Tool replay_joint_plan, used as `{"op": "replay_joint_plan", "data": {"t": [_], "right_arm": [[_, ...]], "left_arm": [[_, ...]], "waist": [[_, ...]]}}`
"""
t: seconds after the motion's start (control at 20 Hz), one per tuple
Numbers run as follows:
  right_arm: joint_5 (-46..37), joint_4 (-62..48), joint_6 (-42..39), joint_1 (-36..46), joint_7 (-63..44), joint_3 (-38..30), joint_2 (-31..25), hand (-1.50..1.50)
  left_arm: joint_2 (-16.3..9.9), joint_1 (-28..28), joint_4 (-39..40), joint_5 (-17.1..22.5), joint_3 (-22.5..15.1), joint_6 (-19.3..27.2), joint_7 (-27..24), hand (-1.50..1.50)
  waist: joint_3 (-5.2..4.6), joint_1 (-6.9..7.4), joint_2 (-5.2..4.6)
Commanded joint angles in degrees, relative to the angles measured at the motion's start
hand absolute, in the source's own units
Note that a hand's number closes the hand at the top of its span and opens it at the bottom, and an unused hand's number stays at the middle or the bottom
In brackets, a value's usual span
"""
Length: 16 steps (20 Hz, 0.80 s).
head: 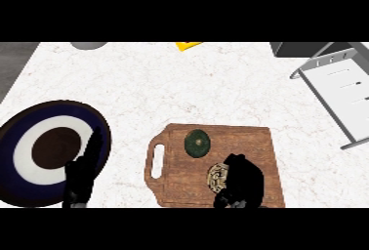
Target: Pick the cupcake from the cutting board and place it in the tiered basket
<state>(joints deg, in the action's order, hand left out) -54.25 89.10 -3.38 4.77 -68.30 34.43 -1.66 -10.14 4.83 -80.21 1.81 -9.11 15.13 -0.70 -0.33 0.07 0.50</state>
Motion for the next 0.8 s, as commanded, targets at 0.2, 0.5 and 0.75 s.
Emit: {"op": "replay_joint_plan", "data": {"t": [0.2,0.5,0.75], "right_arm": [[-0.5,0.1,1.8,-4.9,1.8,-13.0,-10.2,1.5],[9.0,2.8,3.4,-7.7,9.0,-35.0,-22.1,1.5],[12.5,12.2,5.2,-7.7,7.0,-43.5,-22.6,1.5]], "left_arm": [[0.6,0.2,2.9,0.6,1.6,-0.1,-0.5,0.0],[-0.8,0.0,0.3,0.2,2.3,0.5,2.0,0.0],[0.6,-0.2,-0.5,-0.2,1.1,0.6,2.9,0.0]], "waist": [[0.3,-1.74,-0.52],[0.38,-2.26,-0.29],[0.3,-1.64,-0.11]]}}
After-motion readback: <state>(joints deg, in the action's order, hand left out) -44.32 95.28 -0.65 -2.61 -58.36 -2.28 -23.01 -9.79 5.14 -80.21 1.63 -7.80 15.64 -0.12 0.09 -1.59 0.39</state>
